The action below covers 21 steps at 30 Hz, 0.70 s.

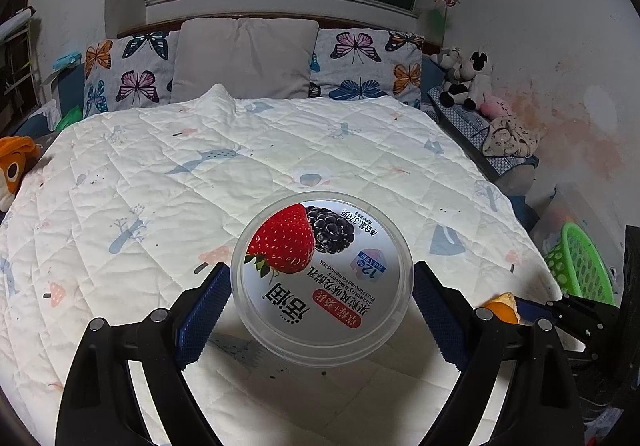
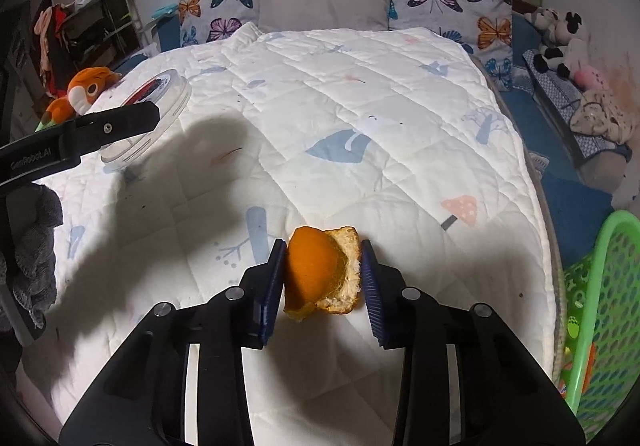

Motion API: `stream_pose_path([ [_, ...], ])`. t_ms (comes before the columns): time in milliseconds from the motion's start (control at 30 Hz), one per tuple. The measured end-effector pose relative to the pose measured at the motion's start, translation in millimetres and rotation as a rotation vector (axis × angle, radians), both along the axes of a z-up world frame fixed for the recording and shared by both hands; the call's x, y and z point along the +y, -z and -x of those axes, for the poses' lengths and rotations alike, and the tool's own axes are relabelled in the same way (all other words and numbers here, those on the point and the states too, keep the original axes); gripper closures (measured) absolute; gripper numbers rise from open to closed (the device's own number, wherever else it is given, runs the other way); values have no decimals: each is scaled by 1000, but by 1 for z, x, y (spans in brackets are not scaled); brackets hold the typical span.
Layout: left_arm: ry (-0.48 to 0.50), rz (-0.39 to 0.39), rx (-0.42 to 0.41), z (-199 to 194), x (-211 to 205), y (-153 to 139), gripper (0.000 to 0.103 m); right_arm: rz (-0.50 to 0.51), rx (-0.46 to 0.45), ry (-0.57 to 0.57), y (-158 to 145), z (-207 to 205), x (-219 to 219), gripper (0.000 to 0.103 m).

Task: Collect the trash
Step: 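Carry yogurt cup and peel over the green basket and open both tools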

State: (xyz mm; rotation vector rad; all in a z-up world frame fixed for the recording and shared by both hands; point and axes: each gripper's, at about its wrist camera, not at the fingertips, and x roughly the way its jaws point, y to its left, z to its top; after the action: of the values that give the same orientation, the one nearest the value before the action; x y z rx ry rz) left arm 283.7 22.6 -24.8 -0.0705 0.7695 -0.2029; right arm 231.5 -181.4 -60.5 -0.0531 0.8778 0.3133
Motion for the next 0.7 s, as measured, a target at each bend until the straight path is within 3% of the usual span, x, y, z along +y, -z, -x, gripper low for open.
stream_pose_path([
  [400,55,-2,-34,21,-24,-20,16,-80,-39,19,-25,35,-27,70],
  [700,211,34,-53,48,-100,-34,16,-61,-108,162,-51,80,-104,70],
])
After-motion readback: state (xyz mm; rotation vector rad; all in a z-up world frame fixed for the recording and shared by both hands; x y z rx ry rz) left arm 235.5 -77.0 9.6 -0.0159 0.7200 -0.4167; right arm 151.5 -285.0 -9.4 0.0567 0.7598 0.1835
